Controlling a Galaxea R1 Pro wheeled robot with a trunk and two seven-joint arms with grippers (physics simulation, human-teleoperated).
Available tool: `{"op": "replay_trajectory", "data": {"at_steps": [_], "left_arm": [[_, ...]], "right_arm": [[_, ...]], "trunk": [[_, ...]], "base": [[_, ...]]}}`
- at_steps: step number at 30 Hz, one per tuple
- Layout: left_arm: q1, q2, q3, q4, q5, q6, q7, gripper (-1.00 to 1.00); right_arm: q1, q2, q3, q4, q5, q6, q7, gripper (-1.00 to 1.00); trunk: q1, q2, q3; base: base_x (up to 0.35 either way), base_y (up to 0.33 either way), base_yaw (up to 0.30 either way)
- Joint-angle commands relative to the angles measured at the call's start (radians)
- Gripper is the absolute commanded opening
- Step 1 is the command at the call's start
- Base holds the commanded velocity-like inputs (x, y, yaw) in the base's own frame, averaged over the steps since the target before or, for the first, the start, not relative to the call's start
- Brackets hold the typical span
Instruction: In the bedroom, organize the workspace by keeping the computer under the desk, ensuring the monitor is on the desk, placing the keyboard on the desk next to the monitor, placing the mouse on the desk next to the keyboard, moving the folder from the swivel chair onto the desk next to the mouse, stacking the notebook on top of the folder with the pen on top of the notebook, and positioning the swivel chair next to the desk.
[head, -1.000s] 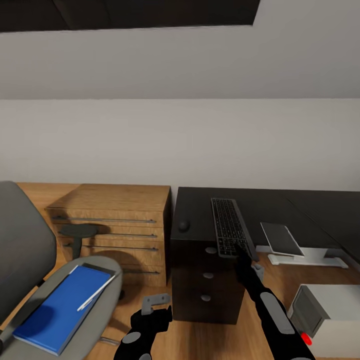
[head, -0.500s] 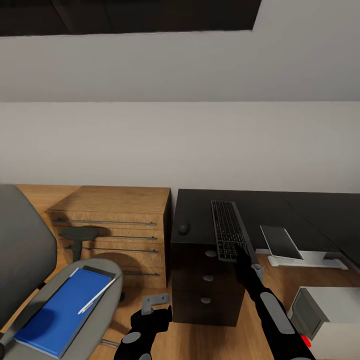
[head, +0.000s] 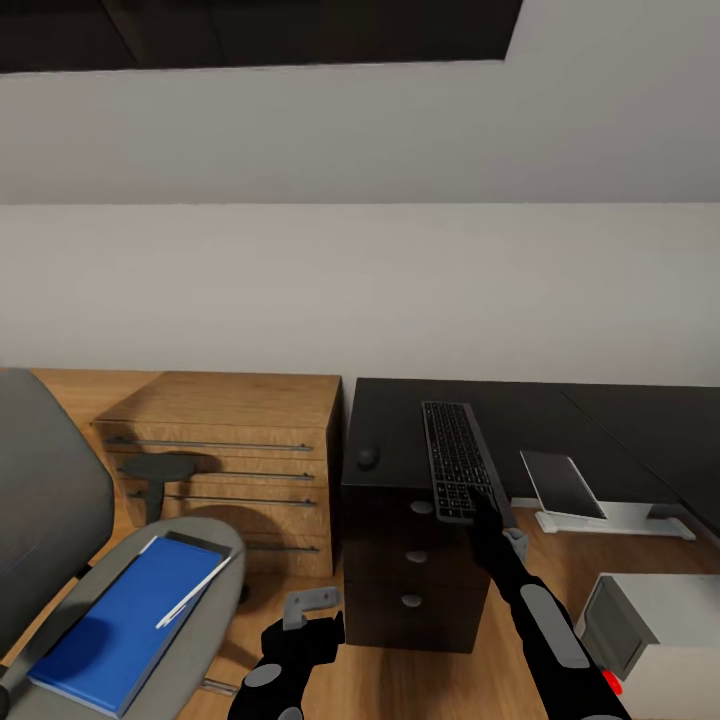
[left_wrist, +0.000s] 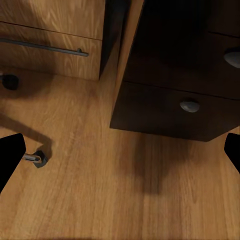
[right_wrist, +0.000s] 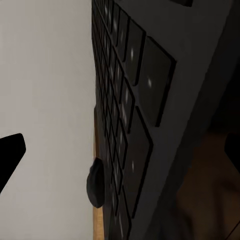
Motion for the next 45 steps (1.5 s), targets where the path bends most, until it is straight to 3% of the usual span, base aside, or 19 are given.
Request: {"op": "replay_trajectory", "data": {"at_steps": [1, 4, 5, 11, 30, 45], "left_arm": [[-0.001, 0.000, -0.001, -0.001, 0.008, 0.002, 0.008, 1.00], [-0.001, 0.000, -0.001, -0.001, 0.008, 0.002, 0.008, 1.00], [-0.001, 0.000, -0.001, -0.001, 0.008, 0.002, 0.008, 1.00], [-0.001, 0.000, -0.001, -0.001, 0.008, 0.002, 0.008, 1.00], [-0.001, -0.002, -0.003, 0.002, 0.006, 0.002, 0.013, 1.00], [-0.001, -0.006, -0.008, 0.052, 0.002, 0.002, 0.019, 1.00]], "right_arm": [[-0.001, 0.001, -0.005, 0.000, -0.008, 0.009, 0.003, 1.00], [-0.001, 0.001, -0.004, 0.000, -0.008, 0.009, 0.003, 1.00], [-0.001, 0.001, -0.004, 0.000, -0.008, 0.009, 0.002, -1.00], [-0.001, 0.001, -0.004, 0.000, -0.008, 0.007, 0.002, -1.00], [-0.001, 0.001, -0.003, -0.011, -0.008, 0.005, 0.004, -1.00], [0.001, 0.002, -0.003, -0.080, -0.011, 0.005, 0.004, -1.00]], "trunk": [[0.000, -0.001, -0.001], [0.000, -0.001, -0.001], [0.000, -0.001, -0.001], [0.000, -0.001, -0.001], [-0.073, 0.132, 0.059], [-0.130, 0.237, 0.106]], "base": [[0.000, 0.000, 0.000], [0.000, 0.000, 0.000], [0.000, 0.000, 0.000], [0.000, 0.000, 0.000], [0.000, 0.000, 0.000], [0.000, 0.000, 0.000]]}}
